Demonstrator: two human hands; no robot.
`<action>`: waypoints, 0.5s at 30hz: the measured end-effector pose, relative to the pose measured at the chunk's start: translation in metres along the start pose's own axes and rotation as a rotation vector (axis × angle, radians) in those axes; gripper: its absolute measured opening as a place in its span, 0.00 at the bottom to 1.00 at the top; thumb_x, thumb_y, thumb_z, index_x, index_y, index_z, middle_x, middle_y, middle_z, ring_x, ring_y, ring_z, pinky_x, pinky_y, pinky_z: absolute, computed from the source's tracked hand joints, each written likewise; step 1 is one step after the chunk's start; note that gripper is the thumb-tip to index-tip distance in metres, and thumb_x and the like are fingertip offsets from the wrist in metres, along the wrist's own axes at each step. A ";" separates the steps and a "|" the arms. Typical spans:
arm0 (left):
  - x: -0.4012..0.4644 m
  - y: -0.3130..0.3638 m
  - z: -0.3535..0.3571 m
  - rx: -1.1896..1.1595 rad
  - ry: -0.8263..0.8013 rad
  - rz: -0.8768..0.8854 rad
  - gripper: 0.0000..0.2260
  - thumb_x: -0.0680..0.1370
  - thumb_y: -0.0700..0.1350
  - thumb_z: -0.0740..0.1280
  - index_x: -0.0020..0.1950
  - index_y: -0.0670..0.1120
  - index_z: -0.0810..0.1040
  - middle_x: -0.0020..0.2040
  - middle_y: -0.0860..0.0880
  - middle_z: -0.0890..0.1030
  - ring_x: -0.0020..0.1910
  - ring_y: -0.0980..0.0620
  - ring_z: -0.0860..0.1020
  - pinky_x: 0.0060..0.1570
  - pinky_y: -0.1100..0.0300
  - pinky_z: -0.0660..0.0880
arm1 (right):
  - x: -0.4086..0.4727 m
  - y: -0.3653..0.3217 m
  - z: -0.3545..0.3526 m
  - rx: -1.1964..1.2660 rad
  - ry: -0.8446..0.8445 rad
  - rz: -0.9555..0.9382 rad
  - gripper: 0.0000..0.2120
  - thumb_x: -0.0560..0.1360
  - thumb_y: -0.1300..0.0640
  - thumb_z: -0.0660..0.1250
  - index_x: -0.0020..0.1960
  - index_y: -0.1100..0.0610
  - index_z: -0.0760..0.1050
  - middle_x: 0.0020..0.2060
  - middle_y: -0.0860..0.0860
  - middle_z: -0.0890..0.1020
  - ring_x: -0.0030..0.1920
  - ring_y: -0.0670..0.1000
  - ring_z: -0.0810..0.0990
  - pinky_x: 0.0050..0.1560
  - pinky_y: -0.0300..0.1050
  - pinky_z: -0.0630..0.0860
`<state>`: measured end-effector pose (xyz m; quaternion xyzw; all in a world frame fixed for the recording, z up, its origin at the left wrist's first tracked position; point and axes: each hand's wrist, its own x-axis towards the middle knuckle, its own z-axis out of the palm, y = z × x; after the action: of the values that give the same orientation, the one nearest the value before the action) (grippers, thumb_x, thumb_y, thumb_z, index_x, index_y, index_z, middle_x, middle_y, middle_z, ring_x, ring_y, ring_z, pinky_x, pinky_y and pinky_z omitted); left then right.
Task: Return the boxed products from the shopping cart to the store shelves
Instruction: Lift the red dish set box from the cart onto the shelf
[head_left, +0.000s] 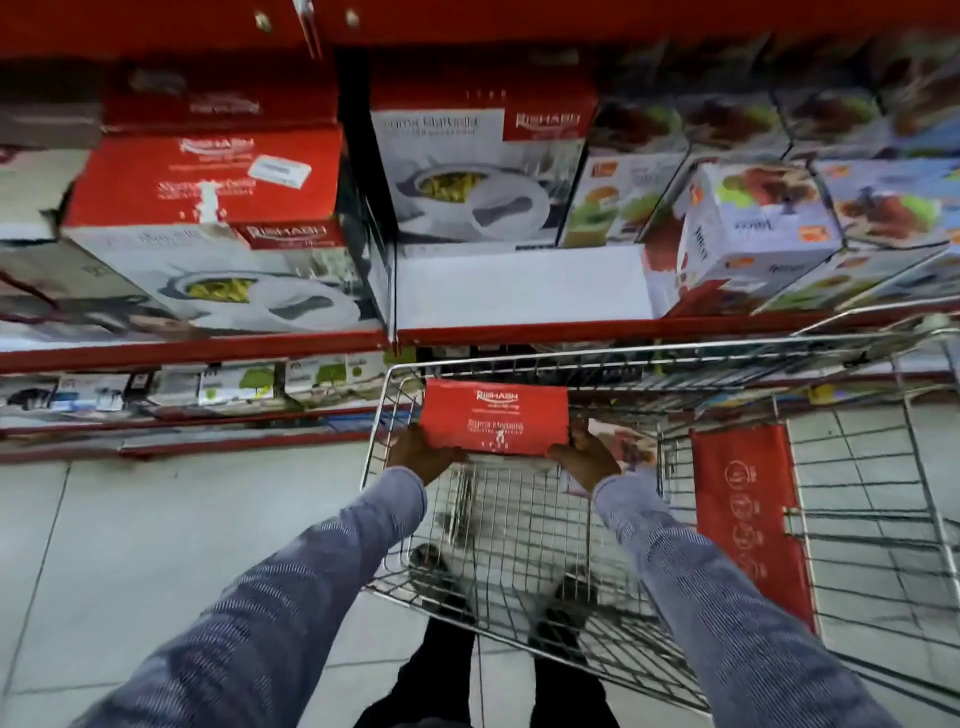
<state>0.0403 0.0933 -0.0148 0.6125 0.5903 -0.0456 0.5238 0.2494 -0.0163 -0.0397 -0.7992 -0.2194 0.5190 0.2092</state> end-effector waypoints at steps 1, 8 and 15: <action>0.004 -0.005 -0.001 -0.003 0.014 -0.025 0.14 0.80 0.46 0.64 0.65 0.44 0.69 0.61 0.41 0.78 0.61 0.39 0.76 0.61 0.49 0.77 | 0.003 0.002 0.001 0.046 -0.001 -0.002 0.20 0.71 0.55 0.68 0.63 0.53 0.75 0.51 0.54 0.83 0.45 0.51 0.80 0.40 0.39 0.72; -0.008 -0.013 -0.001 -0.126 0.082 -0.108 0.11 0.70 0.38 0.75 0.51 0.45 0.81 0.47 0.47 0.81 0.48 0.47 0.80 0.40 0.68 0.74 | -0.013 0.008 -0.005 0.183 0.069 -0.082 0.17 0.70 0.59 0.68 0.59 0.54 0.78 0.39 0.50 0.83 0.41 0.55 0.80 0.49 0.51 0.78; -0.069 0.010 -0.037 -0.217 0.344 0.095 0.21 0.67 0.50 0.77 0.58 0.49 0.80 0.50 0.52 0.82 0.45 0.53 0.79 0.39 0.67 0.70 | -0.087 -0.020 -0.045 0.372 0.237 -0.391 0.17 0.73 0.59 0.70 0.62 0.57 0.78 0.50 0.52 0.85 0.47 0.50 0.83 0.49 0.46 0.77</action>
<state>0.0061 0.0752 0.0539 0.5783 0.6430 0.1481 0.4797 0.2561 -0.0539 0.0523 -0.7448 -0.2442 0.4031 0.4723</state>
